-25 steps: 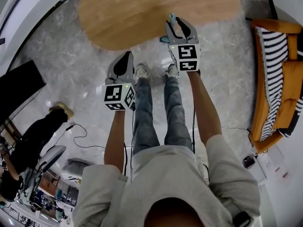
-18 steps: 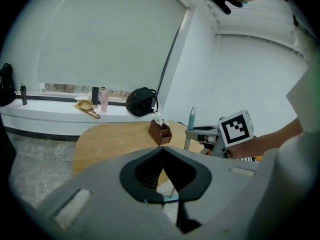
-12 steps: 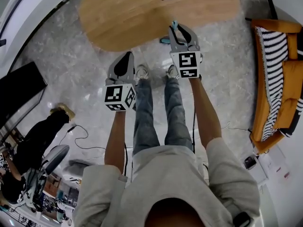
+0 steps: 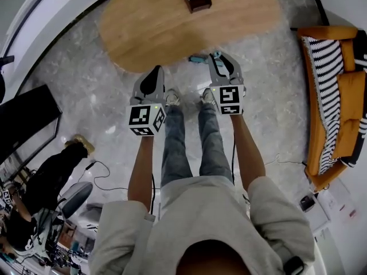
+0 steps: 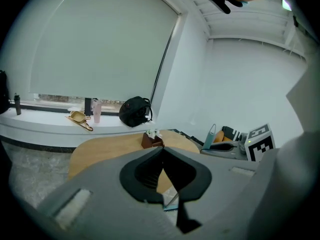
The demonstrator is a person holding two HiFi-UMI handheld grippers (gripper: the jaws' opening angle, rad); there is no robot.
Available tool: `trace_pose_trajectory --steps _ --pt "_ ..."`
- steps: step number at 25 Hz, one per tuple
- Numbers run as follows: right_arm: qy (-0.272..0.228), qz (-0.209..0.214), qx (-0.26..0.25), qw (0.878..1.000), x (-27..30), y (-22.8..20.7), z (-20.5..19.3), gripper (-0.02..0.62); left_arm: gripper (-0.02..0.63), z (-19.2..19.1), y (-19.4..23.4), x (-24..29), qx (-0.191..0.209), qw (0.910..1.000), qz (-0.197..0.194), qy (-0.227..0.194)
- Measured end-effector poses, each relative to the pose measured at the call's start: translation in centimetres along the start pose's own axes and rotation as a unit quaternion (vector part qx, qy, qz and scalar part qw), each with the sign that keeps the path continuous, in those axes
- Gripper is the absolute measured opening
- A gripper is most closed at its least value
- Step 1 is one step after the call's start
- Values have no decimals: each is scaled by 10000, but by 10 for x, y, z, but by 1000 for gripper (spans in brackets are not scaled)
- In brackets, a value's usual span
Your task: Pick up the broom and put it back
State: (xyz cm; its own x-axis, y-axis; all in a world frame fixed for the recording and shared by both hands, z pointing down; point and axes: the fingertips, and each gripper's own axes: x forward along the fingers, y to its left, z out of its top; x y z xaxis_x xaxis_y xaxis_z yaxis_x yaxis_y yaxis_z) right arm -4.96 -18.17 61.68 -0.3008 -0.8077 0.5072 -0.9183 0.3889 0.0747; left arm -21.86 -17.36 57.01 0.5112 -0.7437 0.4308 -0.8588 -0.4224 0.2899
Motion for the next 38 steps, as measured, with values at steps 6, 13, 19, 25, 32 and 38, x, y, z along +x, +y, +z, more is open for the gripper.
trace_pose_trajectory --steps 6,13,19,25,32,38 --pt "-147 -155 140 9997 -36 -12 23 89 3 33 -23 0 152 9997 -112 -170" --pt "-350 -402 216 9983 -69 -32 54 89 3 73 -52 3 387 9981 -330 -351" --pt "-469 -765 325 9954 -100 -60 65 90 3 96 -82 15 597 9951 -666 -426" --pt "-458 -1315 533 9888 -140 -106 52 91 3 100 -132 40 776 9892 -1188 -376" --pt "-348 -1970 660 9776 -194 -161 27 89 3 93 -198 67 988 9793 -1757 -188" --pt "-246 -2412 729 9674 -242 -209 4 89 3 89 -249 88 1188 9709 -2079 -60"
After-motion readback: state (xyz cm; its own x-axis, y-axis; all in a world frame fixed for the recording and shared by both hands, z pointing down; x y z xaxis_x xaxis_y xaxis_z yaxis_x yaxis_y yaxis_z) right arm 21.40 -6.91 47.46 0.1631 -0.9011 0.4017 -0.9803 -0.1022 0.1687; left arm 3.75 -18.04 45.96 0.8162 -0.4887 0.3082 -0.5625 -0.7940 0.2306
